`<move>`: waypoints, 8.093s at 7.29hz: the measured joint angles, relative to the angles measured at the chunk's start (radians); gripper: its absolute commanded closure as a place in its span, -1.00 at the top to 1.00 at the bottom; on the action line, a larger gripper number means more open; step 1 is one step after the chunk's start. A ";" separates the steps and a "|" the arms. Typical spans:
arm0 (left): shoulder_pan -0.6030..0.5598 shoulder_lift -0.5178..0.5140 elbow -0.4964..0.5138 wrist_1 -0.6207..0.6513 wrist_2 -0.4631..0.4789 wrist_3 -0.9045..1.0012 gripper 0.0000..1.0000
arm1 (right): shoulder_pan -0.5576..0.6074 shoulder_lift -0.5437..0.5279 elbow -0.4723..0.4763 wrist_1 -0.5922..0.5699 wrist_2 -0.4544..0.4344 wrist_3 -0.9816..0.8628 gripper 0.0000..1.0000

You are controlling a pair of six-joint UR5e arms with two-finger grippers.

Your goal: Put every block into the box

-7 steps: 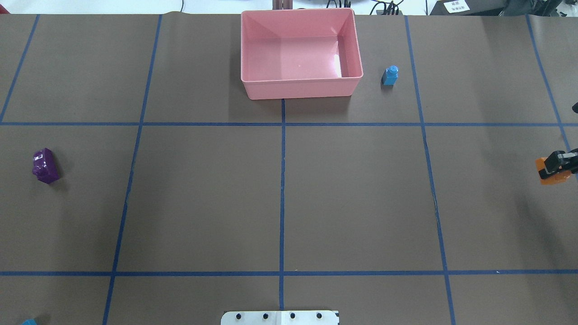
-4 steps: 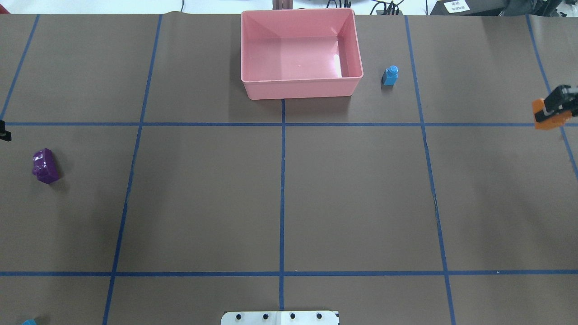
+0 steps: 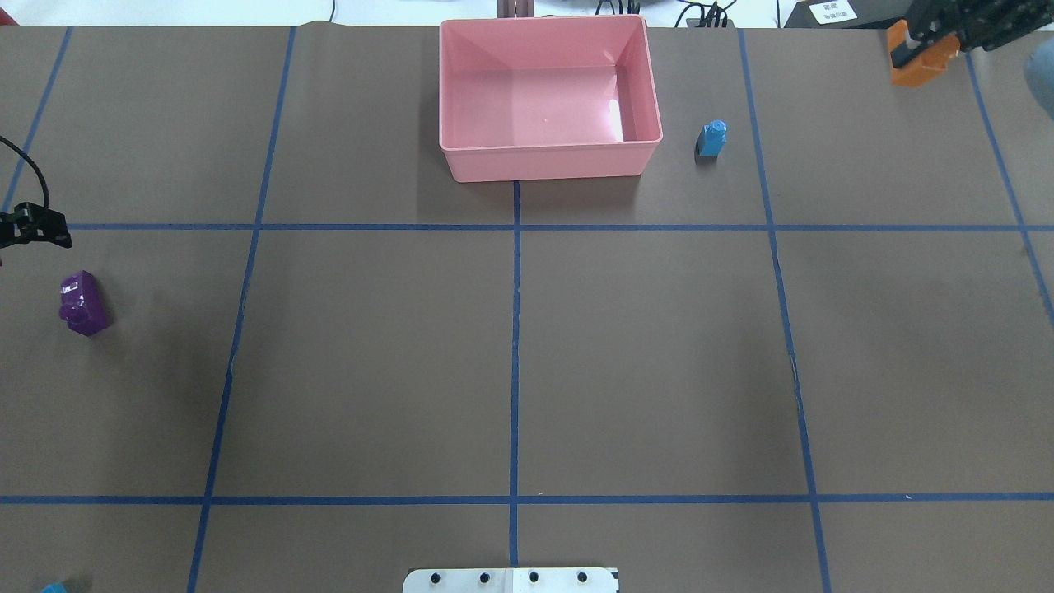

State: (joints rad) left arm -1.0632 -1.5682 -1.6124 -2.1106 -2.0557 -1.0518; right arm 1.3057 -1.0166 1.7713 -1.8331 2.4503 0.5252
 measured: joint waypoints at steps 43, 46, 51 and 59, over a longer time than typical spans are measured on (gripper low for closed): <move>0.282 -1.243 0.828 -0.024 0.283 -0.551 1.00 | -0.341 0.265 -0.877 0.683 -0.350 -0.038 -1.00; 0.287 -1.244 0.814 -0.024 0.287 -0.541 1.00 | -0.319 0.265 -0.860 0.681 -0.343 -0.034 -1.00; 0.241 -1.128 0.442 0.402 0.163 -0.331 1.00 | -0.202 0.335 -0.741 0.560 -0.181 0.013 -1.00; 0.217 0.048 -0.656 0.580 0.081 0.273 1.00 | -0.378 0.554 -0.941 0.750 -0.461 0.360 -0.95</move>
State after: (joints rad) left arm -0.8466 -1.5198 -2.2688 -1.5311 -1.9745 -0.7784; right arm 0.9277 -0.4629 0.8300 -1.0829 1.9890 0.8852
